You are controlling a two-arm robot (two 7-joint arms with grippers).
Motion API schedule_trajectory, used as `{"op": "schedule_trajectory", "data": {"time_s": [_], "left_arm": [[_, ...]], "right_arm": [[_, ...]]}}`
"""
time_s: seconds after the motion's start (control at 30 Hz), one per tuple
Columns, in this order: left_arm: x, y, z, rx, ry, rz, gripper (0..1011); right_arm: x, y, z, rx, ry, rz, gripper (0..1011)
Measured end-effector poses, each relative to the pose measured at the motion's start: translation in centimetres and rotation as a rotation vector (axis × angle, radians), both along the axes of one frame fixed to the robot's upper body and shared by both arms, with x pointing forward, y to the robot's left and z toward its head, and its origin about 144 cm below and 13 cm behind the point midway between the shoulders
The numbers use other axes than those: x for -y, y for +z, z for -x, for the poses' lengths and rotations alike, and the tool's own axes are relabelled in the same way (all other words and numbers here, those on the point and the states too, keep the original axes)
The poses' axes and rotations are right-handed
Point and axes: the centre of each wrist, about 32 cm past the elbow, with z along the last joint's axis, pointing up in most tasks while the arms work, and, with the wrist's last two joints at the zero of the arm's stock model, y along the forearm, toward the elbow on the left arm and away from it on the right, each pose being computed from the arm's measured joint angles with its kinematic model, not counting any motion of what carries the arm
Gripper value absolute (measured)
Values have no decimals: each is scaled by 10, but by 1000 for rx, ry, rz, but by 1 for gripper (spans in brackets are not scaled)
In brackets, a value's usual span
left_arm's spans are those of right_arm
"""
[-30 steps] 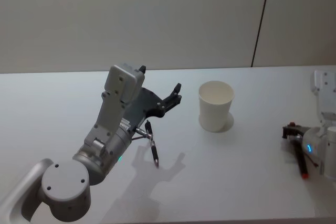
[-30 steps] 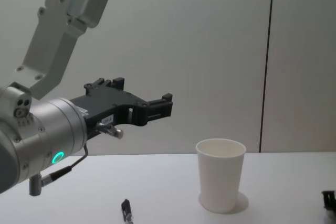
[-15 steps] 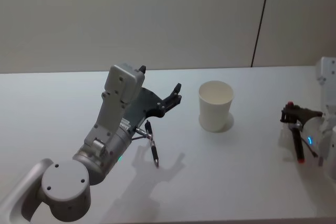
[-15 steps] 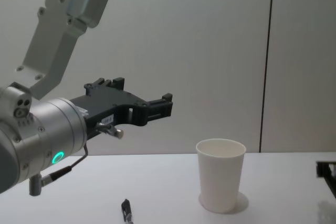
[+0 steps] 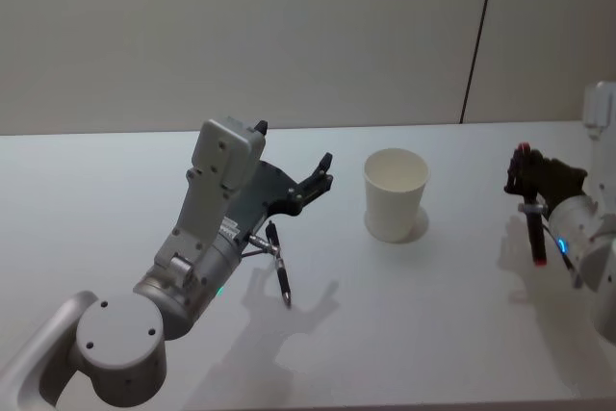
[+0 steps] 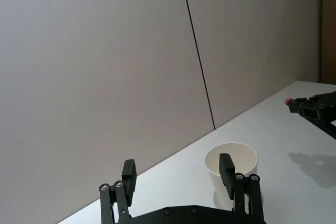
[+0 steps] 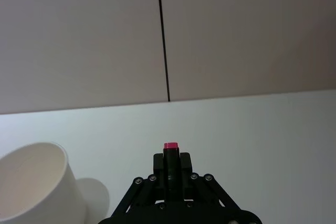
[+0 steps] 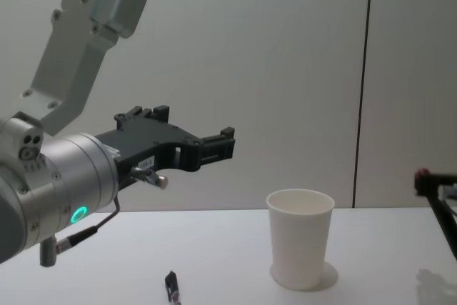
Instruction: Place the pen into the pen holder.
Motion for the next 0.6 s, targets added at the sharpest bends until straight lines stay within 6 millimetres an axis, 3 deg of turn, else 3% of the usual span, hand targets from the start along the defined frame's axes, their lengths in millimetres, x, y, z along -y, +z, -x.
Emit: {"op": "schedule_trajectory", "data": {"time_s": [0.6], "left_arm": [[0,0,0,0,0,0,1004]], "right_arm": [[-28,9,1,291,104,-6,167]]}}
